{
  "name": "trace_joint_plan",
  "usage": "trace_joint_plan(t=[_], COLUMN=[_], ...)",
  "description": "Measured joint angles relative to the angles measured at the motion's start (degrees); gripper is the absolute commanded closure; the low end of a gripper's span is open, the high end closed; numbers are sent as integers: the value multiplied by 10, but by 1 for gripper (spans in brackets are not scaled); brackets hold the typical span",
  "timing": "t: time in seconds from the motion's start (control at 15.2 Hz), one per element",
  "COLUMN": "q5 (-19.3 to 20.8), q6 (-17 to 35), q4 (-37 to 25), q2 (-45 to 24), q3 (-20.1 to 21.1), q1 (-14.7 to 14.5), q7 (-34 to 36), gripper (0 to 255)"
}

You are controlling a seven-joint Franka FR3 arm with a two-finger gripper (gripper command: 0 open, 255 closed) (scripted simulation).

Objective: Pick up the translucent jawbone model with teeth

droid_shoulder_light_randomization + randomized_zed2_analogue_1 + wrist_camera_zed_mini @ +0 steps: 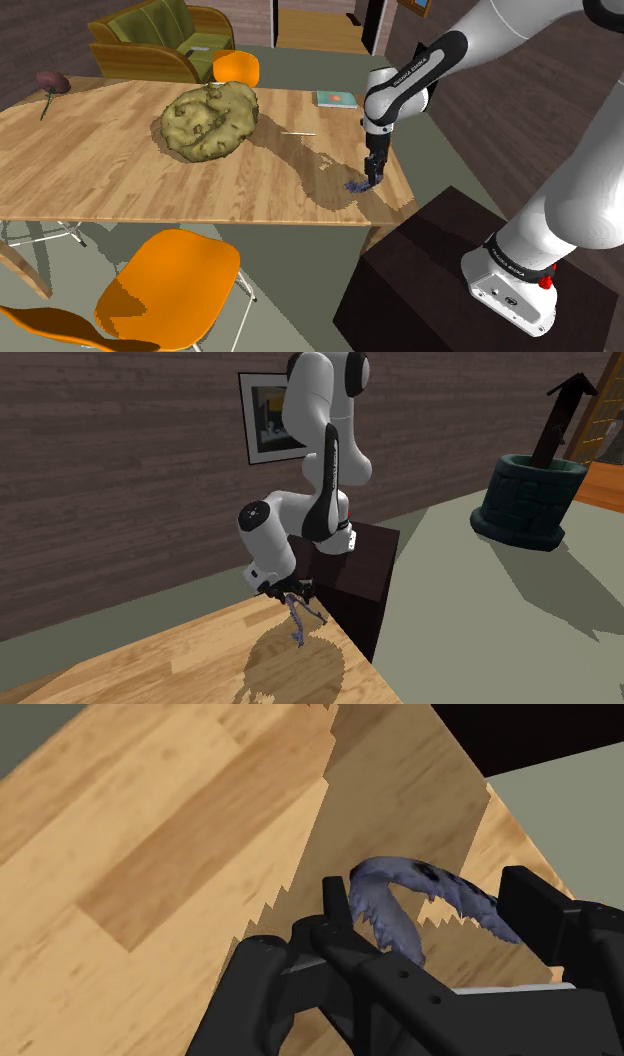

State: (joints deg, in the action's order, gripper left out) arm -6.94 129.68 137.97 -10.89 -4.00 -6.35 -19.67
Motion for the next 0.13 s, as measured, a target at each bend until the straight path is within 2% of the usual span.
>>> trace_joint_plan(t=[0.13], q5=[2], q6=[-12], q4=[-1], q2=[11], q3=[0], q1=[-1], q7=[3], gripper=[255])
